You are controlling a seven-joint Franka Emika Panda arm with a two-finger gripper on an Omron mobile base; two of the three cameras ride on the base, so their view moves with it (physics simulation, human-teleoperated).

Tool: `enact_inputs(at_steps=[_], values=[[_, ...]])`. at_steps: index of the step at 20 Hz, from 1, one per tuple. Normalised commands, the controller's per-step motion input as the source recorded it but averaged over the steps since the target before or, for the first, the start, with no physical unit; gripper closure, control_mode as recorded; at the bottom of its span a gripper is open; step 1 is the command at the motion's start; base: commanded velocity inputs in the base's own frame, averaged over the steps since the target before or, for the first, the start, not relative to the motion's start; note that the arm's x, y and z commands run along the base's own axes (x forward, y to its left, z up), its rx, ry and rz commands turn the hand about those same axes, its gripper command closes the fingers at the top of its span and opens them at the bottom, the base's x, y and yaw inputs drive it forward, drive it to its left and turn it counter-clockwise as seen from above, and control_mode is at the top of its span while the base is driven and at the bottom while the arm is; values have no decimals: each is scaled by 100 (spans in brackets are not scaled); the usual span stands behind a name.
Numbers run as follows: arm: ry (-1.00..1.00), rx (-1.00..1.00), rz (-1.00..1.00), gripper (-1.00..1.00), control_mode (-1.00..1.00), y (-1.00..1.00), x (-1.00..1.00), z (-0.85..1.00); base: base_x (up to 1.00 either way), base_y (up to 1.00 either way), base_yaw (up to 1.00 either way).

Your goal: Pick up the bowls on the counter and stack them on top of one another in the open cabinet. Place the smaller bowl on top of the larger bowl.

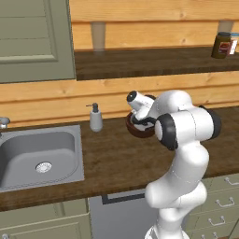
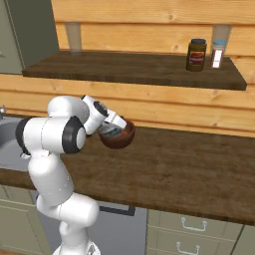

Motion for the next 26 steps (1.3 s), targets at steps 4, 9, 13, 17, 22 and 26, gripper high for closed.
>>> enact_inputs(at_steps=[4,9,13,17,22,26], values=[[0,7,0,100,-100,0,6,-2,0,0,0],[0,11,0,100,-100,-3,4,-1,0,0,0],[0,18,0,100,-100,-13,7,-21,0,0,0],[0,1,0,-100,-100,-8,0,-3,0,0,0],[0,0,0,-100,-100,-2,-1,13,0,0,0],[-2,4,0,-100,-100,-16,-18,30,0,0,0]])
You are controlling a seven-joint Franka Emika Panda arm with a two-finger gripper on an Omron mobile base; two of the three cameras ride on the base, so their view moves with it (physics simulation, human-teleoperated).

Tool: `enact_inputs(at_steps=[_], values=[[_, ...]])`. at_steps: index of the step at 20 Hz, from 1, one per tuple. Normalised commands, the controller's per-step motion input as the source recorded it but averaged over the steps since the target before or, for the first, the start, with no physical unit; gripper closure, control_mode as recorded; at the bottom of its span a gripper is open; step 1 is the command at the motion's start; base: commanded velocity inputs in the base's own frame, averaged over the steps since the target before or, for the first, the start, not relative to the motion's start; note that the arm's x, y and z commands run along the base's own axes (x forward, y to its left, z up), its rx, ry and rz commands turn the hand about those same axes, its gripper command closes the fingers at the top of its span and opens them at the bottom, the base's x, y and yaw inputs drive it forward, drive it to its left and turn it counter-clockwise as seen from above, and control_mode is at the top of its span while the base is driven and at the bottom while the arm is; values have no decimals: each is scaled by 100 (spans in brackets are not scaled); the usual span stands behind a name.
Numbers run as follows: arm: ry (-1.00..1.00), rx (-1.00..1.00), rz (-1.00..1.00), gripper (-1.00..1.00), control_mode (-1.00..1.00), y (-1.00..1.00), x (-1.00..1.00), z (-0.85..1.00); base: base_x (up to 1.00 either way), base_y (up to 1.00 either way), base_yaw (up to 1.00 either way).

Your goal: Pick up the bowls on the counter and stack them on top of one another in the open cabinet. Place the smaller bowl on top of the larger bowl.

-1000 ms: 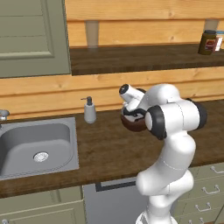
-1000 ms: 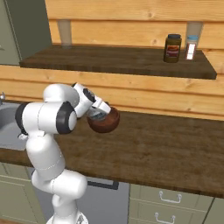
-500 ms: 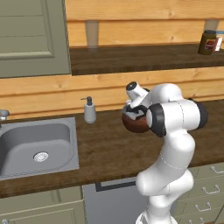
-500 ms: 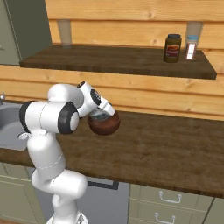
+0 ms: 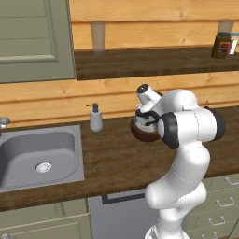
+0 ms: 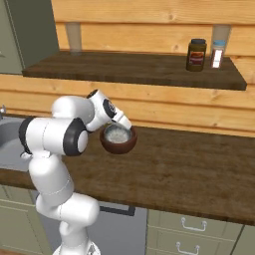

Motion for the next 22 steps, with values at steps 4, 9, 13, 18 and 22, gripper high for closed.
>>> enact_inputs(at_steps=[4,9,13,18,22], values=[[2,4,0,-100,-100,-43,-44,4,0,0,0],[6,8,0,-100,-100,-19,-24,-23,0,0,0],[5,7,2,-100,-100,0,0,-24,0,0,0],[6,5,1,-100,-100,0,0,-35,0,0,0],[2,7,1,-100,-100,2,13,-25,0,0,0]])
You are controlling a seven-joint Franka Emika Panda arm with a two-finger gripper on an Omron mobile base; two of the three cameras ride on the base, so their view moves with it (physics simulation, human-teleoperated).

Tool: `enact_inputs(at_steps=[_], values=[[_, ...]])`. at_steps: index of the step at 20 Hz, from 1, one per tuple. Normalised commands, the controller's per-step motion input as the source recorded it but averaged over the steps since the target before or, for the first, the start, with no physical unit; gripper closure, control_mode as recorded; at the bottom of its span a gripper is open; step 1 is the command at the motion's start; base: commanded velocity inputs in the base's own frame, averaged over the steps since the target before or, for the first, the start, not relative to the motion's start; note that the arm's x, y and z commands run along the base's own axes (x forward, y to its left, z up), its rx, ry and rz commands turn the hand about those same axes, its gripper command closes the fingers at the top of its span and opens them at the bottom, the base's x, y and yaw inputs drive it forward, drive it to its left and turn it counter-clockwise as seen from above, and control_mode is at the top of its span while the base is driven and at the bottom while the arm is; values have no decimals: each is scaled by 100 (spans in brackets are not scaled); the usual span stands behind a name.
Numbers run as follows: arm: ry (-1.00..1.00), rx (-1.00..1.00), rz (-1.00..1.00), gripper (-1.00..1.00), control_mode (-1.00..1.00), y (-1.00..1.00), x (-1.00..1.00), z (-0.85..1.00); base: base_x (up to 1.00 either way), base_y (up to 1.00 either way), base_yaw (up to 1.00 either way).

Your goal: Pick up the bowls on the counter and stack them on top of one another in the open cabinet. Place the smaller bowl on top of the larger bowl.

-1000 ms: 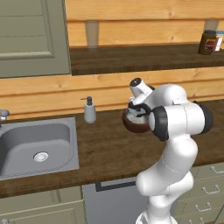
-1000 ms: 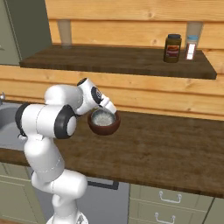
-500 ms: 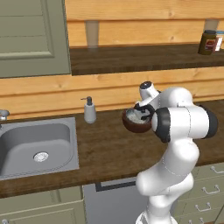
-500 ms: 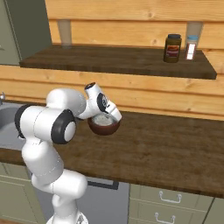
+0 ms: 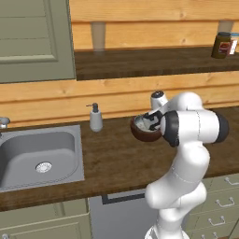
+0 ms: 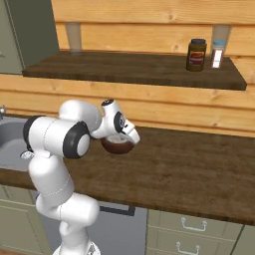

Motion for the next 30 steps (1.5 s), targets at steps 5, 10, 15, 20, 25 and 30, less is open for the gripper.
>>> enact_inputs(at_steps=[5,10,15,20,25,30], values=[[3,3,1,-100,-100,1,7,-28,0,0,0],[1,4,2,100,-100,10,6,-25,0,0,0],[0,1,0,100,-100,1,0,0,0,0,0],[-1,0,0,100,-100,0,-5,1,0,0,0],[-20,0,0,100,-100,-4,-84,49,0,0,0],[-27,0,0,100,-100,-24,-100,95,0,0,0]])
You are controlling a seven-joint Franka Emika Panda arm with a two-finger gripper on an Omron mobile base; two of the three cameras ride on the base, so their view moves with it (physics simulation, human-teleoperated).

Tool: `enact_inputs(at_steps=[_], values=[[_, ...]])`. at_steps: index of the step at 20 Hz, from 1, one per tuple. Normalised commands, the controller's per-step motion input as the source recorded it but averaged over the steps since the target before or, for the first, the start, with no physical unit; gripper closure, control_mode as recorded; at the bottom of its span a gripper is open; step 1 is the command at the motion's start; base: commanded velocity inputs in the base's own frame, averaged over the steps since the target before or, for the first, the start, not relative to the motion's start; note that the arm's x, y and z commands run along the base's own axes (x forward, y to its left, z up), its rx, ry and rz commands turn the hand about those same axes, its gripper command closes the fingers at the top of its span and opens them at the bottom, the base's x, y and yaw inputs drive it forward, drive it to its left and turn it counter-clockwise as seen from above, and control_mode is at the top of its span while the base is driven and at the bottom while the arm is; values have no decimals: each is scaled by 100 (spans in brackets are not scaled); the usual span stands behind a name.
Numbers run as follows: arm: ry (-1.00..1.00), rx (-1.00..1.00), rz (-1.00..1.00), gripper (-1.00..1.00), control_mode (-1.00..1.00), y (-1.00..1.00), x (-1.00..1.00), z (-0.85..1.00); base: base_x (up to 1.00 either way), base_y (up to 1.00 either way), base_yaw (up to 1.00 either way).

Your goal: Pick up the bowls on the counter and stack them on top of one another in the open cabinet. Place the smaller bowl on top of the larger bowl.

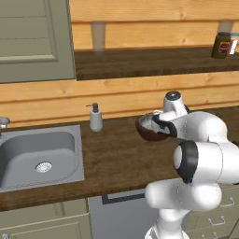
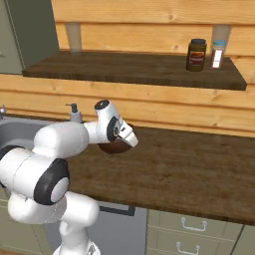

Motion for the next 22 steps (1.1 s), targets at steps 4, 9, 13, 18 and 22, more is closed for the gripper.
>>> enact_inputs(at_steps=[4,9,13,18,22], values=[[-32,5,0,100,-100,-35,-100,100,0,0,0],[-32,7,0,100,-100,-35,-100,100,0,0,0],[-29,11,0,100,-100,-31,-100,100,0,0,0],[-19,12,0,100,-100,-34,-100,100,0,0,0],[-13,14,0,100,-100,-24,-96,100,0,0,0]])
